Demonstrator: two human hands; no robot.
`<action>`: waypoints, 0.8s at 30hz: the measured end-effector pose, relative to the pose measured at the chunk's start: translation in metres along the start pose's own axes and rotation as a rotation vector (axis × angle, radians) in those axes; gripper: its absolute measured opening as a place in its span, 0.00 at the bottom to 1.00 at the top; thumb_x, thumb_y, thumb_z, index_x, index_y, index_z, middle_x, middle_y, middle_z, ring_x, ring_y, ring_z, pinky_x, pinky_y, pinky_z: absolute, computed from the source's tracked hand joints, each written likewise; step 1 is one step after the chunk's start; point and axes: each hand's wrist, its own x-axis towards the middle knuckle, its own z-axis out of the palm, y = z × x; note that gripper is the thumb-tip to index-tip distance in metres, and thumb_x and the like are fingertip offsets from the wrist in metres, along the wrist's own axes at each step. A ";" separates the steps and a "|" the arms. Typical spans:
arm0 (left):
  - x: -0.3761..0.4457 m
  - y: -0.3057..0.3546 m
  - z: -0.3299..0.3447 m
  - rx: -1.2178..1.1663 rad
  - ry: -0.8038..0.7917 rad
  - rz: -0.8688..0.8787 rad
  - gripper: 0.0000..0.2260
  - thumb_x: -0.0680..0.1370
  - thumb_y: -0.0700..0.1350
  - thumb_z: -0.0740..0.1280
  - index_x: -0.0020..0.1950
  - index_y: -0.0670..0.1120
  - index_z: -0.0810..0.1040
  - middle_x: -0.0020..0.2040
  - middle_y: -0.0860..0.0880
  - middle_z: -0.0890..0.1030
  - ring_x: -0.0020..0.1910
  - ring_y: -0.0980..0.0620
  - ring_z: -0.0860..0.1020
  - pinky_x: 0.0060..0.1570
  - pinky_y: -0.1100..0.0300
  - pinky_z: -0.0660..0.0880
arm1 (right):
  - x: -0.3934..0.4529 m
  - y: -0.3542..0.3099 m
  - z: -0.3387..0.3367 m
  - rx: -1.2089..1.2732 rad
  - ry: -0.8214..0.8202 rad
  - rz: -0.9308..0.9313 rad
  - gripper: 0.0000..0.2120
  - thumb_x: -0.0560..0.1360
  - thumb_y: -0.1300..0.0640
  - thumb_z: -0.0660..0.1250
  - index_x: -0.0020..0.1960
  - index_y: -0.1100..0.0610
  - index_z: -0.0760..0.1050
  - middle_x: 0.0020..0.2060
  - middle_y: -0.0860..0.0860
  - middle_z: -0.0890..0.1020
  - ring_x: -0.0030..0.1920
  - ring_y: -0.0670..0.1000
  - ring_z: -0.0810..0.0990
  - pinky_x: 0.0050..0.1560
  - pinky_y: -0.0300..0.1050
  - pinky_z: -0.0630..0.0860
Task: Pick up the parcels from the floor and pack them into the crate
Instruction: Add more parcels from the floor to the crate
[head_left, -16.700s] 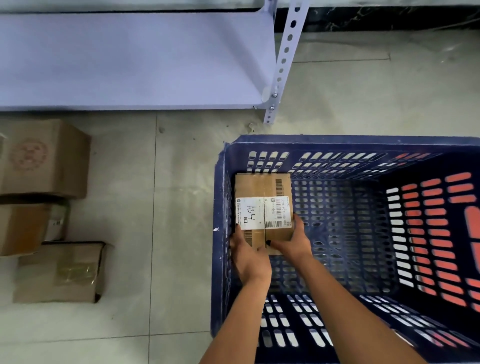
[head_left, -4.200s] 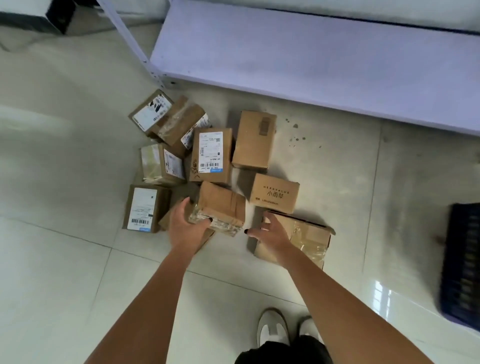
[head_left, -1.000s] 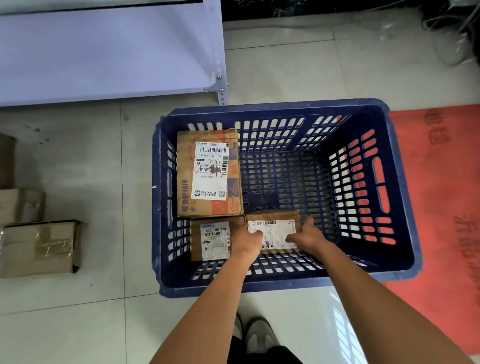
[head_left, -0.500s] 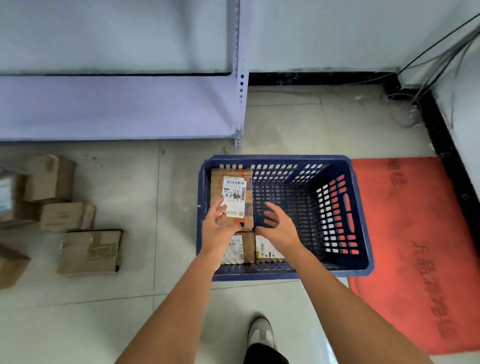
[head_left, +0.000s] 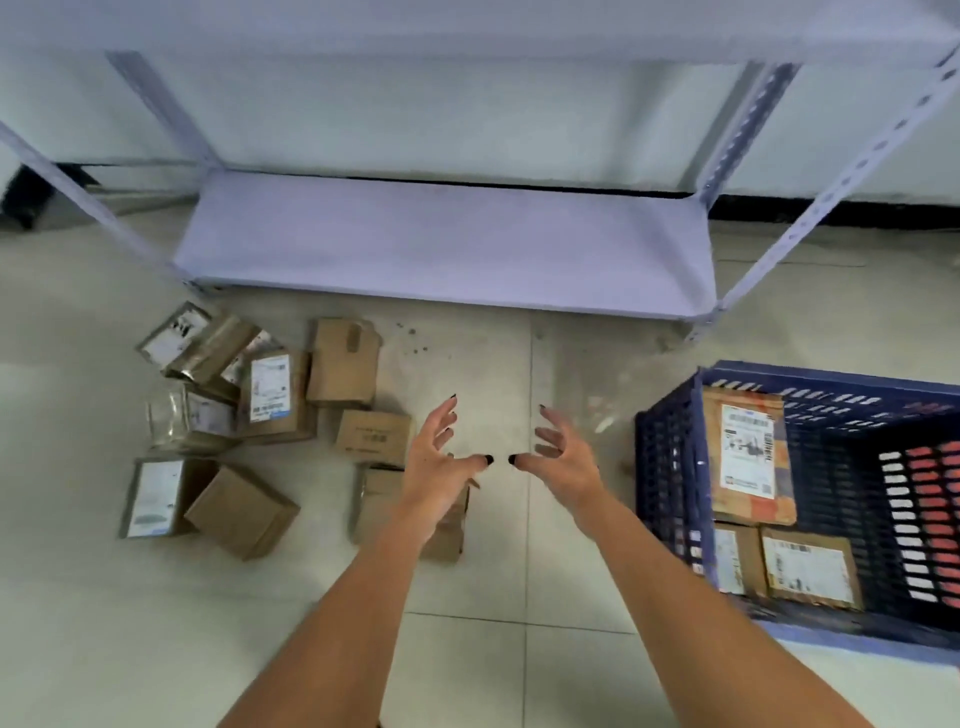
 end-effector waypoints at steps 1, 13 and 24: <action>0.007 -0.002 -0.031 0.007 0.002 -0.019 0.36 0.67 0.32 0.74 0.69 0.55 0.67 0.69 0.50 0.70 0.69 0.52 0.68 0.66 0.52 0.69 | 0.003 -0.003 0.031 0.015 -0.012 0.011 0.37 0.69 0.65 0.73 0.72 0.50 0.62 0.66 0.55 0.70 0.63 0.53 0.71 0.59 0.44 0.71; 0.090 -0.035 -0.255 0.029 -0.040 -0.166 0.37 0.68 0.32 0.73 0.73 0.50 0.64 0.71 0.45 0.68 0.70 0.50 0.67 0.69 0.51 0.65 | 0.048 -0.019 0.250 0.016 -0.023 0.161 0.36 0.70 0.68 0.71 0.74 0.55 0.60 0.65 0.56 0.72 0.55 0.49 0.73 0.36 0.29 0.73; 0.191 -0.128 -0.285 -0.002 0.134 -0.206 0.36 0.69 0.33 0.72 0.73 0.48 0.63 0.69 0.46 0.71 0.68 0.47 0.69 0.64 0.55 0.67 | 0.150 0.041 0.322 -0.098 -0.063 0.189 0.36 0.69 0.65 0.72 0.72 0.51 0.62 0.65 0.53 0.70 0.62 0.54 0.73 0.65 0.49 0.71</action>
